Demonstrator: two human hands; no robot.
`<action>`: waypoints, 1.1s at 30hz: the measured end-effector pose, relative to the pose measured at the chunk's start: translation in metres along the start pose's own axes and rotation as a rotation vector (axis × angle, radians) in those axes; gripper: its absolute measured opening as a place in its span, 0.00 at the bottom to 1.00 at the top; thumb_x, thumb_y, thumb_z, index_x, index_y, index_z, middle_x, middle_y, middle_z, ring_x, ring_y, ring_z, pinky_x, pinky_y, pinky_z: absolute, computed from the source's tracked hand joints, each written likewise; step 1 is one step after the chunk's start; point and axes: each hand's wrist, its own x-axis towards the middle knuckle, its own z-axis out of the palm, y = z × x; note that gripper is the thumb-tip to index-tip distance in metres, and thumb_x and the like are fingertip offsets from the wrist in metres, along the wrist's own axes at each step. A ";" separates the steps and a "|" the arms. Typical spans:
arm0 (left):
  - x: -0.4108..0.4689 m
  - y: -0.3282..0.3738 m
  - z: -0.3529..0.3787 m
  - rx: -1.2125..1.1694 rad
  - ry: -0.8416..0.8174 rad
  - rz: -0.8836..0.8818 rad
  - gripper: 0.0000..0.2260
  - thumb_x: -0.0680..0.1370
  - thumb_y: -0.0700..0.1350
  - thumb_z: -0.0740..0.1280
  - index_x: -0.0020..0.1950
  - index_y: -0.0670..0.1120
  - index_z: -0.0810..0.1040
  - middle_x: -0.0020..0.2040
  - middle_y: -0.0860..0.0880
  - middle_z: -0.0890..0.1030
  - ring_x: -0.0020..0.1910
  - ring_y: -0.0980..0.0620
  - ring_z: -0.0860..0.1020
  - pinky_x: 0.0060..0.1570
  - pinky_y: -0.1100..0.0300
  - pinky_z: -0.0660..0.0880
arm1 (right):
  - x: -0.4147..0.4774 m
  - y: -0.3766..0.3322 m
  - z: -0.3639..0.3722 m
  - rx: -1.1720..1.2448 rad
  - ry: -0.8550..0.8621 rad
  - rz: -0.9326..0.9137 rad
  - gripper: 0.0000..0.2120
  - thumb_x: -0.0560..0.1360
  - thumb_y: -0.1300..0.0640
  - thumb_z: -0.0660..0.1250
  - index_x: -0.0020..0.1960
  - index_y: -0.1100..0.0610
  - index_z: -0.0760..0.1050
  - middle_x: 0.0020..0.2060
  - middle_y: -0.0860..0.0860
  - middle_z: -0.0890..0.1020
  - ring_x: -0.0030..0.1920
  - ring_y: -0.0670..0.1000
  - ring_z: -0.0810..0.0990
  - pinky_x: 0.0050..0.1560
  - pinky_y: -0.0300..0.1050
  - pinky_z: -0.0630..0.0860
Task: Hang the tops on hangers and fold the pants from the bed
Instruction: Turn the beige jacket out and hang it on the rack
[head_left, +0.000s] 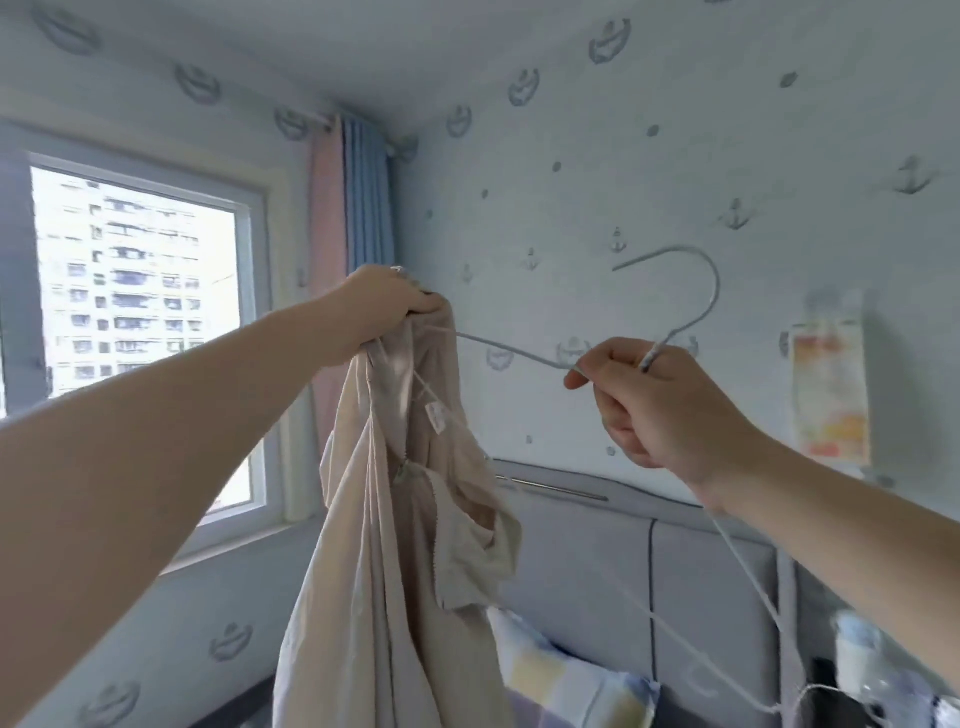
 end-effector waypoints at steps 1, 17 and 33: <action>0.001 -0.016 -0.010 0.046 -0.022 -0.027 0.10 0.78 0.46 0.71 0.55 0.42 0.80 0.46 0.46 0.78 0.40 0.52 0.76 0.38 0.62 0.72 | 0.003 0.007 0.020 0.005 -0.010 0.004 0.12 0.84 0.58 0.59 0.45 0.61 0.77 0.23 0.49 0.63 0.21 0.48 0.57 0.22 0.34 0.55; -0.212 -0.328 0.028 0.099 -0.330 -0.357 0.14 0.75 0.50 0.74 0.32 0.45 0.79 0.23 0.58 0.74 0.22 0.62 0.69 0.26 0.69 0.66 | -0.169 0.232 0.264 0.085 -0.245 0.510 0.12 0.81 0.60 0.64 0.40 0.63 0.75 0.23 0.50 0.63 0.25 0.48 0.61 0.31 0.45 0.58; -0.365 -0.345 0.113 -0.197 -0.677 -0.559 0.12 0.79 0.40 0.69 0.40 0.34 0.77 0.33 0.41 0.79 0.33 0.54 0.74 0.36 0.48 0.73 | -0.303 0.284 0.277 0.202 -0.226 0.722 0.08 0.79 0.56 0.63 0.43 0.55 0.78 0.28 0.46 0.75 0.29 0.44 0.69 0.31 0.37 0.67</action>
